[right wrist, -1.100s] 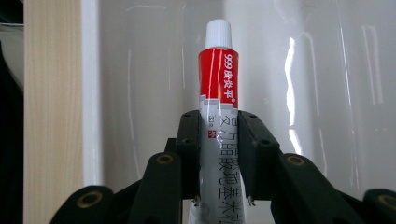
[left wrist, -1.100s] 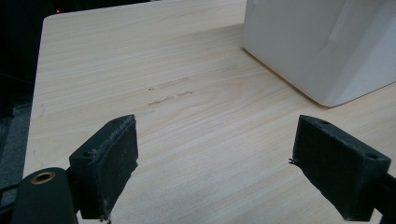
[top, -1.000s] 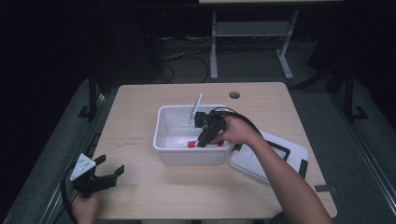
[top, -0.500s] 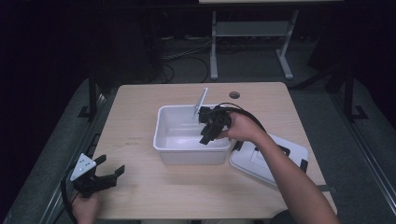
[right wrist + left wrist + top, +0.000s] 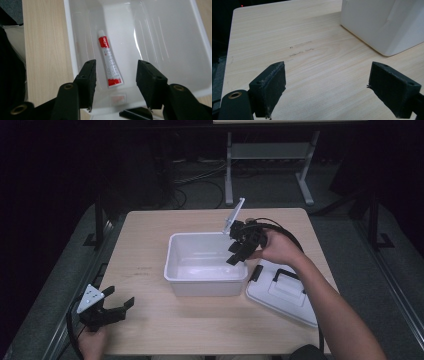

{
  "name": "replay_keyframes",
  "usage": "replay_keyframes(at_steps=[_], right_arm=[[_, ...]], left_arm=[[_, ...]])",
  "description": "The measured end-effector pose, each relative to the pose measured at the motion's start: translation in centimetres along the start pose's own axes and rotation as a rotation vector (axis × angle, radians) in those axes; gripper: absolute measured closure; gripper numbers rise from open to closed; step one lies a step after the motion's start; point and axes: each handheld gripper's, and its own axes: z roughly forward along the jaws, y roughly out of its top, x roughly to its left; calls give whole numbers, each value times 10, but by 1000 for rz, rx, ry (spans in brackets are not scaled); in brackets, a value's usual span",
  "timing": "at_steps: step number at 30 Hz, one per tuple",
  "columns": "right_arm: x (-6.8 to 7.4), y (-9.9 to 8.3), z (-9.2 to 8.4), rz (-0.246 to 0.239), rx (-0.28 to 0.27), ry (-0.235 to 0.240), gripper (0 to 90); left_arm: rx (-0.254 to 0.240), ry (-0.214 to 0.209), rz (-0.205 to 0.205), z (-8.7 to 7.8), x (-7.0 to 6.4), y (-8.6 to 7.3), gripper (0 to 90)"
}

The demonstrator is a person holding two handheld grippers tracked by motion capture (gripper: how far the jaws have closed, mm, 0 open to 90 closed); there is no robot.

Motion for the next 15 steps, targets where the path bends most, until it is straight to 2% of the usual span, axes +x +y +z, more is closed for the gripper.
replay_keyframes(at_steps=[8, 15], right_arm=[[-5, -21, -17, 57, -11, -23, 424], [-10, -44, -24, 102, 9, -48, 403]], left_arm=[[2, 2, 0, 1, 0, 0, 134], [4, 3, 3, 1, 0, 0, 134]])
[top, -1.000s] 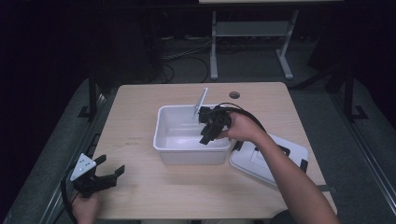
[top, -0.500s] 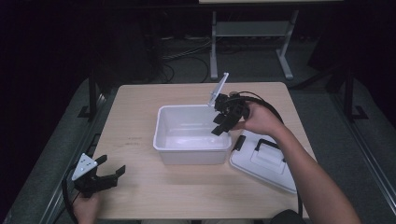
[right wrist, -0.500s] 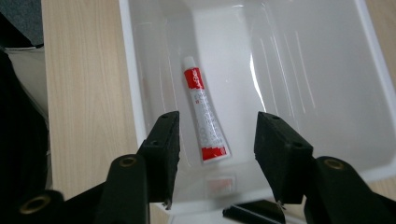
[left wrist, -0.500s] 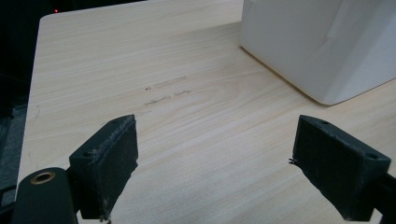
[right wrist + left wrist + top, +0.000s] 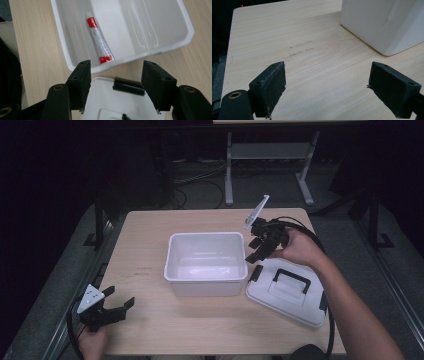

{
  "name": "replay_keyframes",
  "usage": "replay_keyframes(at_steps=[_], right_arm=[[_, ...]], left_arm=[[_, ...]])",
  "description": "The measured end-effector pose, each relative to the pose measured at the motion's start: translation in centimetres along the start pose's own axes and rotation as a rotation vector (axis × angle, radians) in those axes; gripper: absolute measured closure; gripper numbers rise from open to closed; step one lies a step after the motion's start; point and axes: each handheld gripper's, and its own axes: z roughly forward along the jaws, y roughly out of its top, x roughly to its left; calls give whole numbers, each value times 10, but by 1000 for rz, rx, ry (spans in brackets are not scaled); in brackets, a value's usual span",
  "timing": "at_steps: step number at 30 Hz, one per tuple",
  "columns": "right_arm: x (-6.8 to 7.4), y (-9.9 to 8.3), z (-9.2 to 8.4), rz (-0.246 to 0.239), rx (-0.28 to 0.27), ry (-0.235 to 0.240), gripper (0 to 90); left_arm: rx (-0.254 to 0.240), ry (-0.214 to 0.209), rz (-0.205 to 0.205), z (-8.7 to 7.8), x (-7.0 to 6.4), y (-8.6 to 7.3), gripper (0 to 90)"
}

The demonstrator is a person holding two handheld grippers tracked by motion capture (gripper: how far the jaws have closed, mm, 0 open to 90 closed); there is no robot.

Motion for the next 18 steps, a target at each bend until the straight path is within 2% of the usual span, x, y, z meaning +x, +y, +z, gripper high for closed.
replay_keyframes(at_steps=[18], right_arm=[[-15, -61, 10, 104, 17, -2, 400]], left_arm=[[3, 0, 5, 1, -1, 0, 134]])
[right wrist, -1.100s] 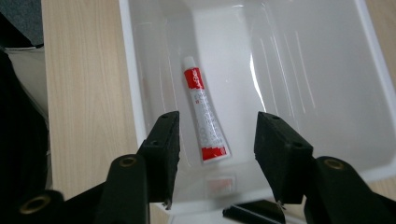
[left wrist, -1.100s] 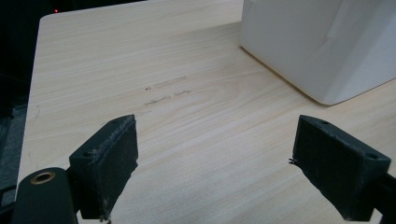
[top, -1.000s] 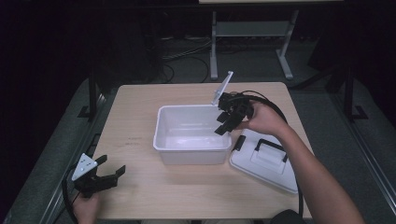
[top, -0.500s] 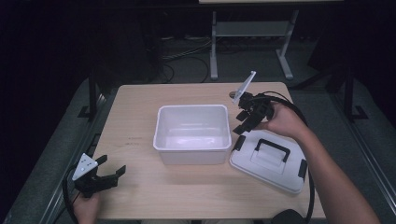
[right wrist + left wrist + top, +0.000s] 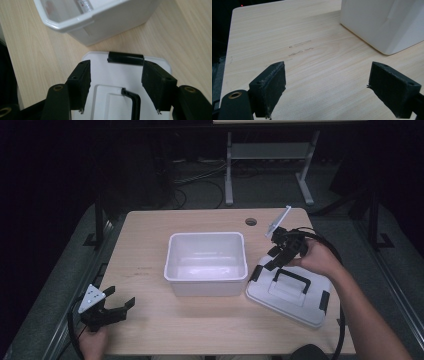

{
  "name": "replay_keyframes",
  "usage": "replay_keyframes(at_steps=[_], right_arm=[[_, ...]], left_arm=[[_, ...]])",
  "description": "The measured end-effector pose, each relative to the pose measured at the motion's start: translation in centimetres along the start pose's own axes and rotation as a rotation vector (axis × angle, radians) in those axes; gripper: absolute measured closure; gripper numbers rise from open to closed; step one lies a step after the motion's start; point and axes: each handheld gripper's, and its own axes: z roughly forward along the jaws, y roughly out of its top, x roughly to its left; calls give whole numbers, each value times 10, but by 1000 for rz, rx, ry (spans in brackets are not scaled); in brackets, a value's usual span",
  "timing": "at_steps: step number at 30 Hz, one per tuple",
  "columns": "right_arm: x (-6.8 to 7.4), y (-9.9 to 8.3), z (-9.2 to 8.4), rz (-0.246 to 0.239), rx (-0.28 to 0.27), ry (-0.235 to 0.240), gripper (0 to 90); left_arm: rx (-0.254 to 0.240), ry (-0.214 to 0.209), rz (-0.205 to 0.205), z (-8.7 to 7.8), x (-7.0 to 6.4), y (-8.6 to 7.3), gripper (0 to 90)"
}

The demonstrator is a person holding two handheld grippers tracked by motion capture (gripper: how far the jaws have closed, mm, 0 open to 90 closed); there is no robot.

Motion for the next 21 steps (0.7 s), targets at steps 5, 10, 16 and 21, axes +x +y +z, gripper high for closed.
replay_keyframes(at_steps=[5, 10, 16, 21], right_arm=[[-6, -14, 7, 30, 11, 6, 400], [-10, -27, 12, 53, 15, 10, 404], [-15, -44, 15, 81, 19, 0, 408], [-20, -56, 17, 110, 17, 1, 416]], left_arm=[[2, 3, 2, 0, 1, 0, 134], [3, 3, 3, -1, 1, 0, 134], [1, 3, 1, 0, 0, 0, 134], [1, 1, 1, 0, 0, 0, 134]])
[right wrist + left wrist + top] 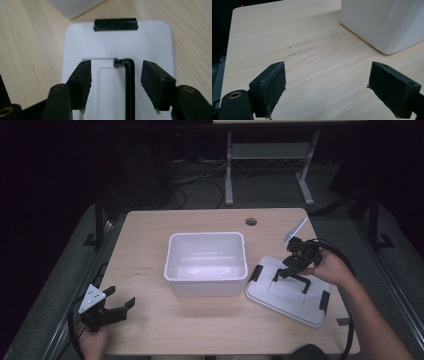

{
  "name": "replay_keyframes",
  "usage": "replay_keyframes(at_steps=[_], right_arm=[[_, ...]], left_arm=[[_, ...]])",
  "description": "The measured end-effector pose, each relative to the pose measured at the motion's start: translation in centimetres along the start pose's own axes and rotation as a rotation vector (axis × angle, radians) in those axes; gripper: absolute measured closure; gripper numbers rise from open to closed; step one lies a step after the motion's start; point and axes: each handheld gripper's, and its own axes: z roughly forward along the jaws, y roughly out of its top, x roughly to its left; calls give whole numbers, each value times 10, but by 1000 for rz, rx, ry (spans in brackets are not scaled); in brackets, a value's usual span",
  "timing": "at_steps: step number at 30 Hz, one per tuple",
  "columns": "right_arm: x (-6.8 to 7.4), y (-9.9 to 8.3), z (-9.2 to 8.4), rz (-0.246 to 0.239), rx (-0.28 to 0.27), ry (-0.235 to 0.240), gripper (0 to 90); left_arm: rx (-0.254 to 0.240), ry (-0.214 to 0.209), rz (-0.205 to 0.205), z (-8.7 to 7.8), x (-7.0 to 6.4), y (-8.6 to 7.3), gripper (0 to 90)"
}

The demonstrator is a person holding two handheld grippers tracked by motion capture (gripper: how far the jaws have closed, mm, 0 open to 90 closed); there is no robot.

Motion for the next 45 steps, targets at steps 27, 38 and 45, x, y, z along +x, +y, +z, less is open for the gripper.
replay_keyframes(at_steps=[27, 38, 45], right_arm=[[-10, -36, 17, 35, 12, 31, 731], [-8, -36, 20, 11, 30, 21, 835], [-6, -36, 19, -5, 32, 9, 844]], left_arm=[[0, 0, 3, 0, -1, 0, 134], [3, 2, 4, 1, -1, 0, 134], [4, 3, 4, 0, 0, 0, 134]])
